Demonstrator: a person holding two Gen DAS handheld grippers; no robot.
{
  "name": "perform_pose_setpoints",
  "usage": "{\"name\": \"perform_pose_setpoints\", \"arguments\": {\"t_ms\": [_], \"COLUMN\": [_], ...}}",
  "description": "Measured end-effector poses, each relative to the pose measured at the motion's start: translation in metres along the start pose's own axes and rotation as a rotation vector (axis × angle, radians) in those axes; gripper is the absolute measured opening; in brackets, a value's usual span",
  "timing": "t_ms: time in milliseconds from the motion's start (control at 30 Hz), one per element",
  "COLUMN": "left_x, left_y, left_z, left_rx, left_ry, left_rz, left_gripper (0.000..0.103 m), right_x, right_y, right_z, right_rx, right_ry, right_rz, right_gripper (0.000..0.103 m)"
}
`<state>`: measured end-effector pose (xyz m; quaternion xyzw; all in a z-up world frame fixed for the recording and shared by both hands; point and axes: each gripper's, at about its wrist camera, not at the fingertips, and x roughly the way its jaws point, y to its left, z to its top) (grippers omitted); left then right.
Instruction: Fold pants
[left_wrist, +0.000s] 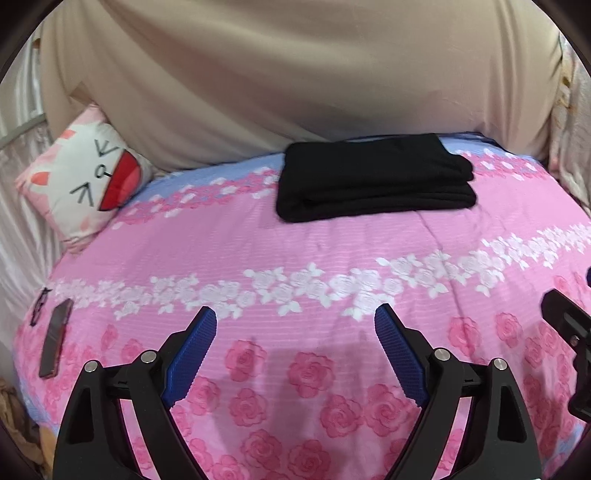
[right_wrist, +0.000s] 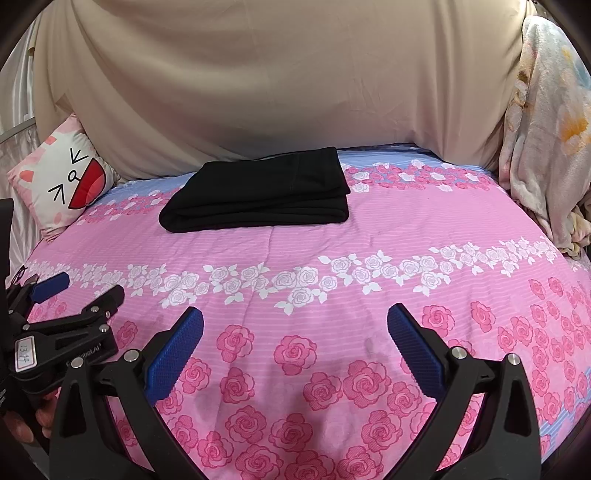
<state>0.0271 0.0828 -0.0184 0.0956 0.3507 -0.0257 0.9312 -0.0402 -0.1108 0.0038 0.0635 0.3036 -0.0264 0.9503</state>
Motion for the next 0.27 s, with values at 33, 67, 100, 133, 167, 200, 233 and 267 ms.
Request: {"name": "perform_pose_setpoints", "arguments": {"t_ms": [33,67,100,133,167,200,233,267], "left_x": [0.0009,0.0015,0.0008,-0.0006,-0.0016,-0.0016,-0.0009,0.0003], "left_y": [-0.0009,-0.0007,-0.0002,0.0006,0.0009,0.0015,0.002,0.0027], "left_z": [0.001,0.0015,0.0013,0.0011,0.0012,0.0012,0.001,0.0006], "left_rx": [0.008,0.004,-0.003,-0.009,-0.012,-0.016,-0.02,-0.026], "left_ry": [0.018,0.036,0.04,0.039,0.038,0.041,0.045,0.055], "left_rz": [-0.015,-0.042,-0.063,-0.077,-0.075,-0.078,-0.081,-0.084], "left_gripper": [0.084,0.084,0.084,0.084,0.084,0.084,0.084,0.084], "right_x": [-0.0007,-0.0003,-0.0008,-0.0013,-0.0018,-0.0015,-0.0018,-0.0019], "right_y": [0.0002,-0.0004,-0.0006,-0.0007,-0.0009,-0.0018,-0.0023,-0.0034], "right_z": [-0.0007,0.0,-0.0001,-0.0005,-0.0006,0.0,-0.0003,0.0005], "right_rx": [0.0,0.001,0.003,0.004,0.006,0.007,0.009,0.012], "right_ry": [0.0,-0.002,-0.003,-0.004,-0.004,-0.002,-0.001,-0.001], "right_rz": [0.0,-0.001,-0.002,-0.002,-0.006,-0.007,-0.006,-0.007], "right_gripper": [0.098,0.098,0.098,0.098,0.098,0.098,0.098,0.098]}}
